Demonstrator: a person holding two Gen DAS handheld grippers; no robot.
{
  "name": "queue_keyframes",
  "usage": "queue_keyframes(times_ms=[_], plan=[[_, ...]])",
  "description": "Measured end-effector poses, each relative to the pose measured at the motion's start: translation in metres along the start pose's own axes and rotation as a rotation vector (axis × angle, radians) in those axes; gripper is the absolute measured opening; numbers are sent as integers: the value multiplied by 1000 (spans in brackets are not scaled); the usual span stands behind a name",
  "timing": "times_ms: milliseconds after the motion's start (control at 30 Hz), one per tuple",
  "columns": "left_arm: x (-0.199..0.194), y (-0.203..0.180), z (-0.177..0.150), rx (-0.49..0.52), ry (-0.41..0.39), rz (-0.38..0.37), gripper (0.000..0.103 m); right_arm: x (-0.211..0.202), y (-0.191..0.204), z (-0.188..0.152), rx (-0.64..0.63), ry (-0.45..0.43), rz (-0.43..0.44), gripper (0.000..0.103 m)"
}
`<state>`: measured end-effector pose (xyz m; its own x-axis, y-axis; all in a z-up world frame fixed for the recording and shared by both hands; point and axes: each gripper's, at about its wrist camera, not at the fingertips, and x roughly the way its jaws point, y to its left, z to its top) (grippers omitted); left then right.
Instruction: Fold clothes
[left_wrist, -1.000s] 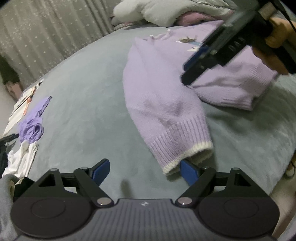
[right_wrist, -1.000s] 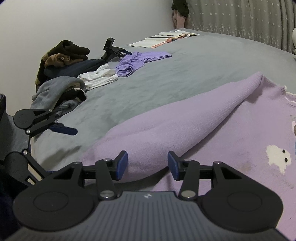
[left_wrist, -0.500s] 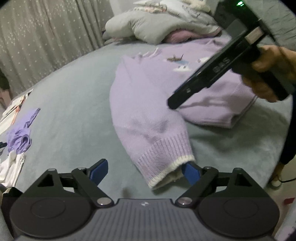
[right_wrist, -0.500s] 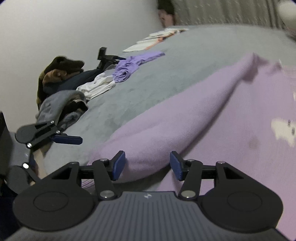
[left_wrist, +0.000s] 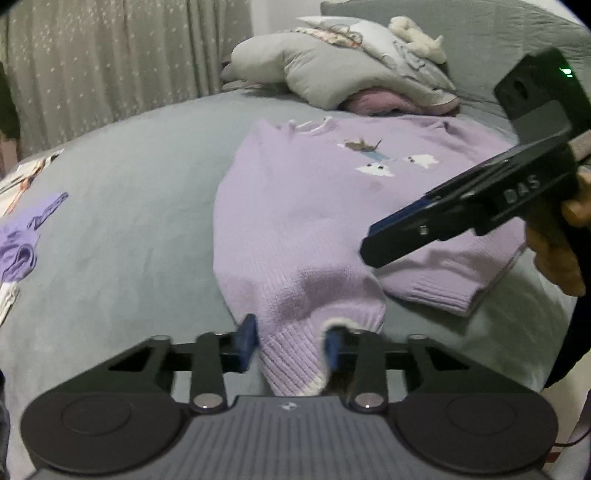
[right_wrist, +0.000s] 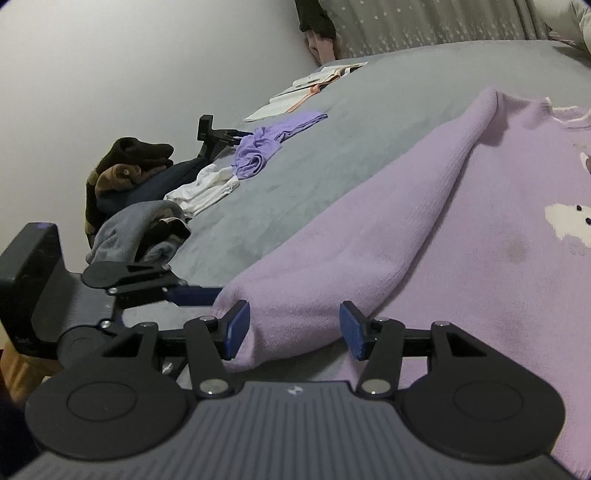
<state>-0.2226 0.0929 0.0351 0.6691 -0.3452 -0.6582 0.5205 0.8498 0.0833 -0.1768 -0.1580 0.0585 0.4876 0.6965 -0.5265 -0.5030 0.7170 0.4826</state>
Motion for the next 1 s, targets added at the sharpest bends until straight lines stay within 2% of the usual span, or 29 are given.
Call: queue_keyframes(times_ms=[67, 167, 300, 433, 567, 800, 933, 1000], plan=[[-3, 4, 2, -30, -11, 18, 17, 0, -1, -1, 8, -2, -1, 56], [-11, 19, 5, -133, -32, 41, 13, 0, -3, -3, 28, -4, 3, 56], [-23, 58, 3, -384, -74, 60, 12, 1, -6, -4, 68, -9, 17, 56], [-35, 84, -1, -559, -156, 13, 12, 4, -10, -4, 129, -16, 32, 56], [-42, 121, 1, -737, -235, 22, 12, 6, -13, -7, 171, -23, 39, 56], [-43, 203, 37, -907, -333, 72, 12, -8, -16, 3, 167, -52, 32, 56], [-48, 244, 36, -982, -397, 106, 12, -57, -49, 12, 170, -117, -42, 57], [-44, 257, 36, -1004, -398, 129, 11, -103, -83, 7, 208, -175, -119, 59]])
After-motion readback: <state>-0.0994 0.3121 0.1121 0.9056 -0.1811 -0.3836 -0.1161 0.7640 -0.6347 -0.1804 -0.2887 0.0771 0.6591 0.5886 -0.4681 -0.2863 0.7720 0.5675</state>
